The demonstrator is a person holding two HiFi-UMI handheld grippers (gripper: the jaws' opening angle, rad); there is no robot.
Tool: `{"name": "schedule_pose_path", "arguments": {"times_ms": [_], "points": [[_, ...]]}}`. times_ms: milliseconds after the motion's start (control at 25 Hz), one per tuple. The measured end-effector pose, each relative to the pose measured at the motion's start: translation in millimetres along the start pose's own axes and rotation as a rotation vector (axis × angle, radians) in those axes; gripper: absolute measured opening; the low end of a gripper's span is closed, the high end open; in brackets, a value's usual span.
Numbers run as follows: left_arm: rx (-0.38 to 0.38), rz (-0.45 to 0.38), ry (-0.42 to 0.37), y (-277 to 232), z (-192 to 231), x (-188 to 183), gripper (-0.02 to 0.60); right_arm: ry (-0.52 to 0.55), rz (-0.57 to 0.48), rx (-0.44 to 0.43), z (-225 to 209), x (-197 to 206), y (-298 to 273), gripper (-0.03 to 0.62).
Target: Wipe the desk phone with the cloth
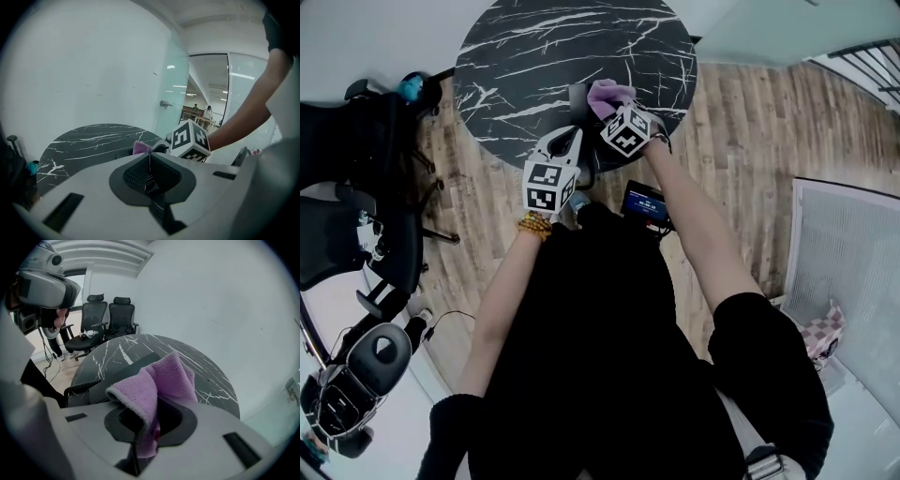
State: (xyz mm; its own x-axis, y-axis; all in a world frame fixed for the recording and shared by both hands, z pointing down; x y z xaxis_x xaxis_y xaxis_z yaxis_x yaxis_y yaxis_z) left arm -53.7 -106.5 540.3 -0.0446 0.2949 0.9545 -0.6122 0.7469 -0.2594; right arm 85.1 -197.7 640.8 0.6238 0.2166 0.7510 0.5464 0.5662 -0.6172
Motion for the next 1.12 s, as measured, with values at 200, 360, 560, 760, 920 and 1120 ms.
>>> {"name": "schedule_pose_path", "arguments": {"times_ms": [200, 360, 560, 760, 920, 1120], "points": [[0.001, 0.000, 0.000, 3.4, -2.7, 2.2, 0.015, -0.006, 0.003, 0.009, 2.8, 2.7, 0.6, 0.058], [-0.001, -0.001, 0.000, 6.5, -0.9, 3.0, 0.015, -0.013, 0.008, 0.012, 6.1, 3.2, -0.3, 0.058], [0.004, -0.002, -0.005, 9.4, -1.2, 2.7, 0.015, -0.034, 0.010, 0.023, 9.1, 4.8, 1.8, 0.058], [-0.013, 0.003, -0.001, 16.8, 3.8, 3.8, 0.015, -0.081, -0.002, 0.055, 12.5, 8.1, 3.3, 0.058], [-0.022, 0.002, 0.000, 20.9, 6.6, 4.7, 0.015, -0.111, -0.005, 0.074, 13.8, 10.3, 4.5, 0.058], [-0.031, 0.000, 0.006, 23.1, 9.7, 6.2, 0.015, -0.155, -0.009, 0.087, 18.2, 13.5, 4.4, 0.058]]}}
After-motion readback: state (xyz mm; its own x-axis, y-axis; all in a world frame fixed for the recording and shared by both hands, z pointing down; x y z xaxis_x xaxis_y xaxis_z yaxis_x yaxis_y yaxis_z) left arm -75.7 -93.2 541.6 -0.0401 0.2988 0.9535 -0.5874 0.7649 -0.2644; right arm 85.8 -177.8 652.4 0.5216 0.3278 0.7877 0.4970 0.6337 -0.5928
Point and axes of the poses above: the fingertips, and each gripper's own axes: y backward along the fingers, z to its left, x out of its underside, the point moved 8 cm from there along y, backward along the fingers, and after that the axes turned 12 degrees about -z, right-handed, at the moved point
